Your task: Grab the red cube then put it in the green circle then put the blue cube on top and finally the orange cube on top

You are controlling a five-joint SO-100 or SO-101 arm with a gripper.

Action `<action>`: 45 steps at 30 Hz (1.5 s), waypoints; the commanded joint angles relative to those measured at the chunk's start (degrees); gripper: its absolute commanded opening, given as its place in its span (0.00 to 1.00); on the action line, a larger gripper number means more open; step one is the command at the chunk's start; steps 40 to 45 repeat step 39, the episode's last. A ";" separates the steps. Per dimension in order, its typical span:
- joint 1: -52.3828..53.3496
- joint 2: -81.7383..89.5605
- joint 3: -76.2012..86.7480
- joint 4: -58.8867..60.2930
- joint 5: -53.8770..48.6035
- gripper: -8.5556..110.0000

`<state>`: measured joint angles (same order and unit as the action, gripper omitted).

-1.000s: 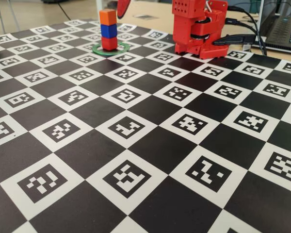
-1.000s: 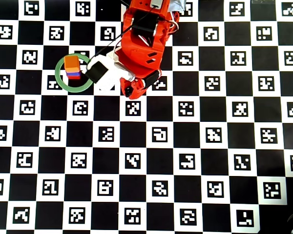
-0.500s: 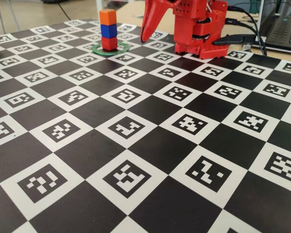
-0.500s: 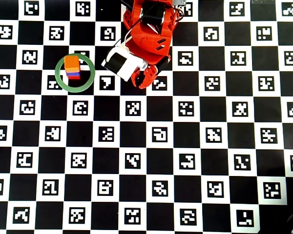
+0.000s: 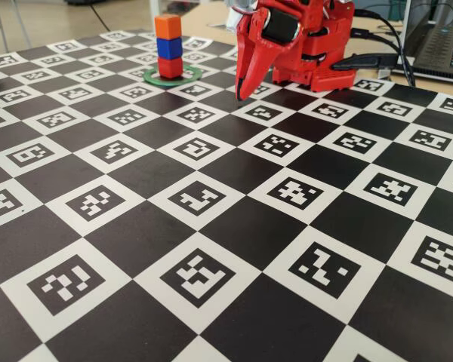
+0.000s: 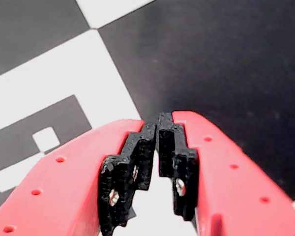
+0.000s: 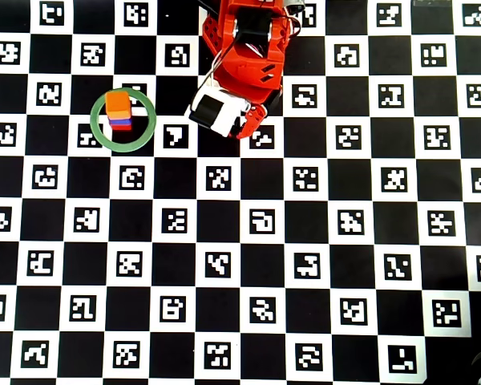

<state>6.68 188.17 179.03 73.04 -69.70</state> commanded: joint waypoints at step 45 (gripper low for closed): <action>-4.39 4.31 2.55 4.39 -9.67 0.02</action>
